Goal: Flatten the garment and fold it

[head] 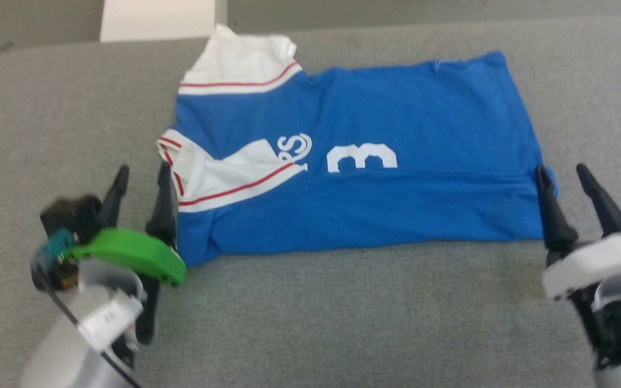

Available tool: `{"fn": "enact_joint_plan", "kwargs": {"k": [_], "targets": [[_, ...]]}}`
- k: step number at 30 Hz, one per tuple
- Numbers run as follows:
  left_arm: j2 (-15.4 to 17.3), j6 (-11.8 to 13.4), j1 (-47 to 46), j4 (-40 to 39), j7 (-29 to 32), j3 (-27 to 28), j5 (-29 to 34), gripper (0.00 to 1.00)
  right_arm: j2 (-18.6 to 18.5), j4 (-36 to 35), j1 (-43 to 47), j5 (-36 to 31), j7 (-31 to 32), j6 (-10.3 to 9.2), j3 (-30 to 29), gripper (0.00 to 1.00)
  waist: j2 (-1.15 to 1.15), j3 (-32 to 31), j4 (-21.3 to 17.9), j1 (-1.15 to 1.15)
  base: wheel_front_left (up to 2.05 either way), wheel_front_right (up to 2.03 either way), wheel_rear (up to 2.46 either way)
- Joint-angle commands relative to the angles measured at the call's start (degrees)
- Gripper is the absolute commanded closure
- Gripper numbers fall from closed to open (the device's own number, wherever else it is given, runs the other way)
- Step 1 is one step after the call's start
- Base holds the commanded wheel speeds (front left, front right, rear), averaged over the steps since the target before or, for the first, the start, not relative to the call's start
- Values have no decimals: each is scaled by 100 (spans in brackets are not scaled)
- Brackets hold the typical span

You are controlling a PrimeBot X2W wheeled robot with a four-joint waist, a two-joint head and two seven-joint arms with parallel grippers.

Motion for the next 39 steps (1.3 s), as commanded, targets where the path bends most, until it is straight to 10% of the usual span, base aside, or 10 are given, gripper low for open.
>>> {"fn": "enact_joint_plan", "kwargs": {"k": [1, 10, 27, 29, 39], "targets": [[-89, 103, 224, -123, -100, 58, 30, 0, 143, -80, 184, -75, -271, -10, -11, 0, 36, -353, 42, 0, 0, 0, 0], [-94, 710, 1013, -453, 219, -141, 267, 0, 568, -236, 702, -366, -995, -10, 92, 0, 36, -574, -118, 0, 0, 0, 0], [-140, 1458, 889, 135, 2990, -414, -551, 0, 600, -198, 618, -396, -1000, -10, 296, 0, 36, -496, -366, 0, 0, 0, 0], [-121, 1415, 908, 83, 3281, -498, -652, 100, 593, -192, 624, -399, -1012, -10, 319, 0, 36, -502, -397, 0, 0, 0, 0], [-29, 1319, 924, -187, 3265, -481, -688, 100, 572, -21, 583, -525, -978, -10, 144, 0, 36, -491, -378, 0, 0, 0, 0]]}}
